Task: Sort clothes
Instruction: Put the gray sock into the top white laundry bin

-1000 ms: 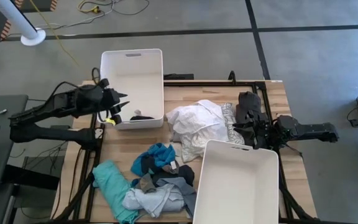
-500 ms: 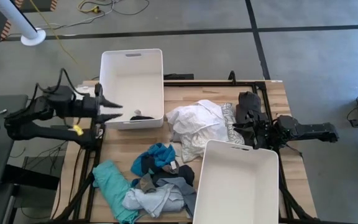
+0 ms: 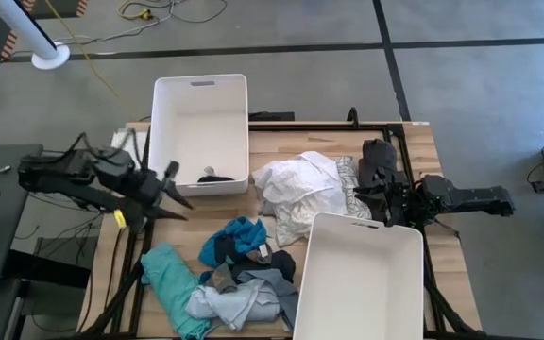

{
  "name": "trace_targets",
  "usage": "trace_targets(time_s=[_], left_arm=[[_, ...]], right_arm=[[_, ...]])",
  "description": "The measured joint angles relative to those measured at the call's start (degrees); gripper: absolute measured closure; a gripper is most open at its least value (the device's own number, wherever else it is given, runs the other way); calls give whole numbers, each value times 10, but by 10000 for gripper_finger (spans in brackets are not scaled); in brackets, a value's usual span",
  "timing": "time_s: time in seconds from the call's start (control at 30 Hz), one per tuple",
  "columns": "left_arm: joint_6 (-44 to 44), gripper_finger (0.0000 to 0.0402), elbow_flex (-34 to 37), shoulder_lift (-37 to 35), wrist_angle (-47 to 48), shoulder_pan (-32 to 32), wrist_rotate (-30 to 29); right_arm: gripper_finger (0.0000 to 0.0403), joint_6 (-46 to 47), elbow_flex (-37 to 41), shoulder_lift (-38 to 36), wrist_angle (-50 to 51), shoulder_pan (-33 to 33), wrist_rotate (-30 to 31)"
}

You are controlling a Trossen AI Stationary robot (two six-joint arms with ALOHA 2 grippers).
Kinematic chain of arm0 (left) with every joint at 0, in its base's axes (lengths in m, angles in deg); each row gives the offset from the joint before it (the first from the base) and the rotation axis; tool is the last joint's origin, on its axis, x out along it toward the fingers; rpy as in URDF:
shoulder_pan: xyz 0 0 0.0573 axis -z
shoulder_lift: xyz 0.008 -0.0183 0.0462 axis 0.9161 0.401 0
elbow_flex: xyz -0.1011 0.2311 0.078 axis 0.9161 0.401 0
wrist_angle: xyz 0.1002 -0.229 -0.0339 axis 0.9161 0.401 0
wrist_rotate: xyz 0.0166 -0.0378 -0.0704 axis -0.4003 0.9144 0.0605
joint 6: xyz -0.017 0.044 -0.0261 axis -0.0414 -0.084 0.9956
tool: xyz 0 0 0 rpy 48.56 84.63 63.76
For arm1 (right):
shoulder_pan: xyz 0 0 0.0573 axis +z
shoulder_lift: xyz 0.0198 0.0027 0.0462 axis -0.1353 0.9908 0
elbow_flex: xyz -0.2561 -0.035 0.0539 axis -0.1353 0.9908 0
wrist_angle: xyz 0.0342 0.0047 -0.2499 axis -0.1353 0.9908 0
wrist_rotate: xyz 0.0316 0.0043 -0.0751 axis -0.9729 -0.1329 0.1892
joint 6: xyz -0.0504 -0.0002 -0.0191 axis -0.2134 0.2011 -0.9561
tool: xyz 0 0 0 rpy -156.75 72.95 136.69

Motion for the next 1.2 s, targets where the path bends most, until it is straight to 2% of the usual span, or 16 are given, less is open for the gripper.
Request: trace_targets(time_s=[0.33,0.7,0.87,1.2], left_arm=[[-1,276,1,122,-25,114,-121],[64,276,1,240,11,176,-212],[83,276,1,302,17,186,-226],[105,276,1,402,-3,186,-212]], right_arm=[[287,0,0,0,16,0,0],[287,4,0,0,27,0,-1],[287,-4,0,0,18,0,-12],[287,-52,0,0,-60,0,-17]])
